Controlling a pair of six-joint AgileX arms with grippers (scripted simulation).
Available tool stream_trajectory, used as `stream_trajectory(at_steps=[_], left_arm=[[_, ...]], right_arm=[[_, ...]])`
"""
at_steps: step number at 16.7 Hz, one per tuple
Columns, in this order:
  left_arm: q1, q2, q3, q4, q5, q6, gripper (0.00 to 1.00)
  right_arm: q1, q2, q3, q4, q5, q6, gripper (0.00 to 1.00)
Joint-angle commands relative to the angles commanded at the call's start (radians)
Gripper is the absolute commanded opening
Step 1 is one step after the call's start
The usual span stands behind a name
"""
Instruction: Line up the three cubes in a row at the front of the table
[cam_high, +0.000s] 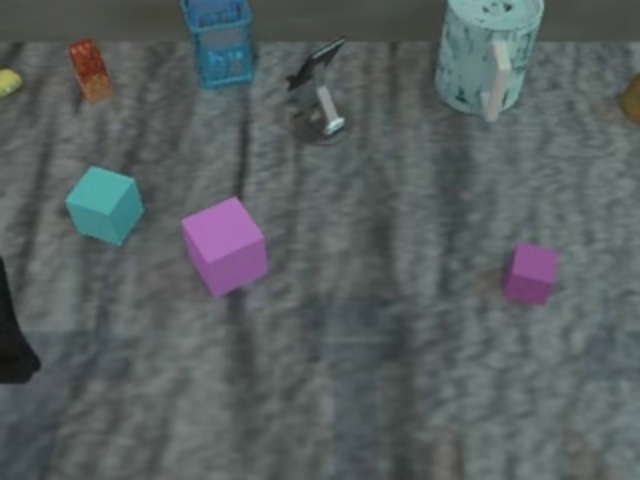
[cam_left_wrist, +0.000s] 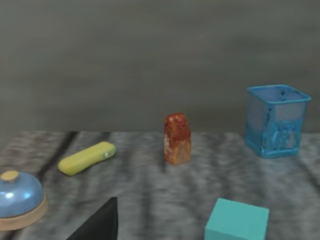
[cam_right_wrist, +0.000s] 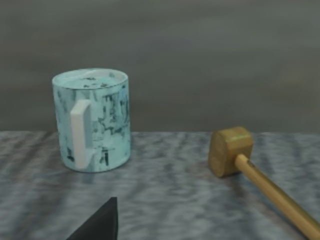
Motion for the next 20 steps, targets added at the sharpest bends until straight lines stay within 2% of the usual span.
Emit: stream_trajectory(at_steps=[4,8,12,20], left_arm=[[0.0,0.0,0.0,0.0,0.0,0.0,1.0],[0.0,0.0,0.0,0.0,0.0,0.0,1.0],[0.0,0.0,0.0,0.0,0.0,0.0,1.0],[0.0,0.0,0.0,0.0,0.0,0.0,1.0]], right_arm=[[0.007,0.031,0.03,-0.021,-0.001,-0.018,1.0],[0.043,0.22,0.209,-0.141,-0.002,-0.12,1.0],[0.095,0.571,0.488,-0.336,0.001,-0.281,1.0],[0.217,1.45,1.1,-0.787,0.003,-0.646,1.0]])
